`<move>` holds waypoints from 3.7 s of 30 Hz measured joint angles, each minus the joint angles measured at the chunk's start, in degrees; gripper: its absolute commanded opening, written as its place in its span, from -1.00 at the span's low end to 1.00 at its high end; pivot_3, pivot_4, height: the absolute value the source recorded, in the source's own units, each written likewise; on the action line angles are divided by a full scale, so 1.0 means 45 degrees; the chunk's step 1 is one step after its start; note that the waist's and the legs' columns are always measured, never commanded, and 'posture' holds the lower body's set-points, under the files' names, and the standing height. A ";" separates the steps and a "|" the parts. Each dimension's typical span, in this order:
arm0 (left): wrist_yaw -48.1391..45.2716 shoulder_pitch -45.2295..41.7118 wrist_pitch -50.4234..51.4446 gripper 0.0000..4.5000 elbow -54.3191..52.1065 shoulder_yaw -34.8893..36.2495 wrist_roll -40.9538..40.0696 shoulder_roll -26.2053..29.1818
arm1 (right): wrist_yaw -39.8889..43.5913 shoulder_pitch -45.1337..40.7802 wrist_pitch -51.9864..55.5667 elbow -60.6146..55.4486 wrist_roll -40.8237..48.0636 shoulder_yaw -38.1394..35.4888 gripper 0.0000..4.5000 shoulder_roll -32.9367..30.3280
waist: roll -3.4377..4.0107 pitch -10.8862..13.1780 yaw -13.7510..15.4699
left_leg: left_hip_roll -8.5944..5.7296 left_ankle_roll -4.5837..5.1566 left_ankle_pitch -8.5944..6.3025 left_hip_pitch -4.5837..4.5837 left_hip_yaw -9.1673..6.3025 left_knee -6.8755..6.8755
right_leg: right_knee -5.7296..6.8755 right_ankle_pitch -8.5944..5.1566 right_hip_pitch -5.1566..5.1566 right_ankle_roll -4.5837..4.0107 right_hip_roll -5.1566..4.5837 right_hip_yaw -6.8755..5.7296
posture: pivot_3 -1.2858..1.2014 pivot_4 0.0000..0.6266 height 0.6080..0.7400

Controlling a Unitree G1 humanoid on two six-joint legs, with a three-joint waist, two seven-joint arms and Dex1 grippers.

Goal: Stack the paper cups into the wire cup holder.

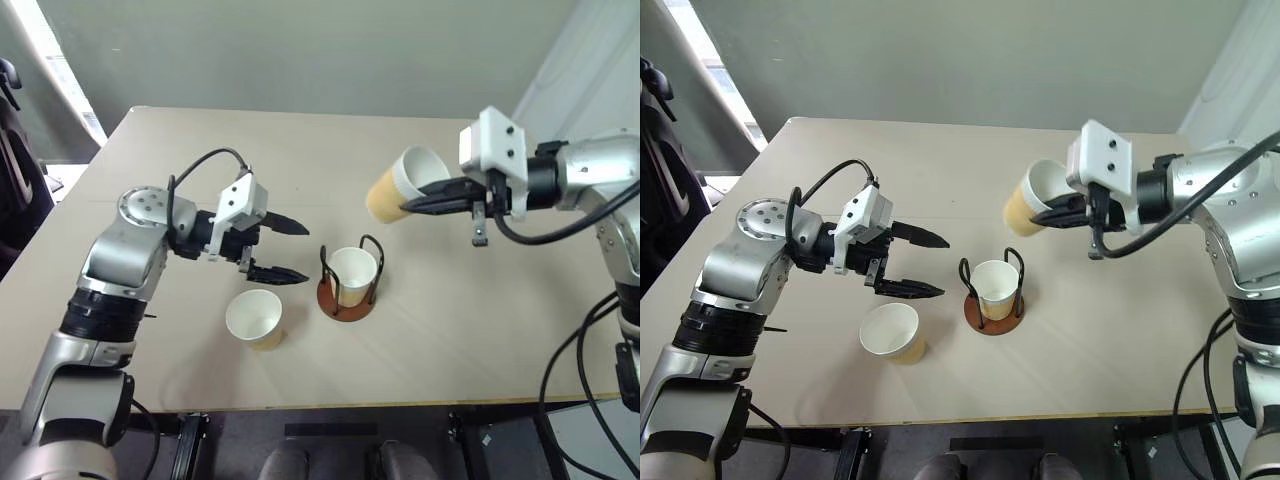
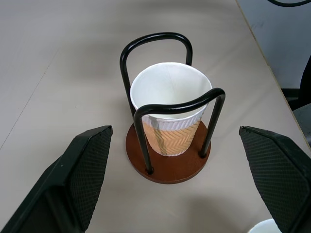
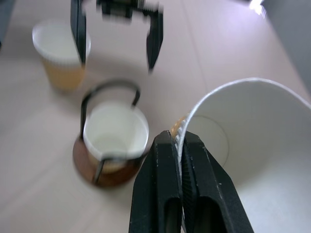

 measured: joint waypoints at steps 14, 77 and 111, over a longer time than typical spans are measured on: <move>-0.0200 -0.0182 -0.0057 1.00 0.0132 -0.0047 0.0227 -0.0273 | -0.0327 0.0689 0.0898 -0.1444 0.0515 0.1050 -0.98 0.0791 | 0.0002 0.0001 -0.0007 | -0.0002 -0.0001 0.0001 -0.0009 -0.0003 0.0001 | 0.0005 0.0000 -0.0004 0.0000 -0.0006 -0.0002 | 0.03 -0.52 1.00; -0.1007 0.1462 0.1091 1.00 -0.2543 0.1170 -0.0732 0.3235 | -0.2280 0.3441 0.2041 -0.1208 0.1462 -0.0722 -0.15 0.1772 | 0.0002 0.0000 -0.0126 | 0.0001 -0.0006 0.0004 -0.0017 -0.0006 -0.0020 | -0.0018 -0.0002 -0.0020 -0.0004 0.0002 0.0001 | 0.03 -0.52 1.00; -0.1542 0.3963 -0.0428 1.00 -0.5331 -0.0010 -0.0206 0.5265 | -0.0435 0.5375 -0.1366 -0.0498 0.1807 -0.1550 -0.15 0.0000 | 0.0003 0.0001 -0.0236 | -0.0002 0.0005 -0.0011 0.0014 0.0000 -0.0047 | 0.0025 -0.0052 -0.0022 -0.0092 -0.0016 0.0003 | 0.03 -0.52 1.00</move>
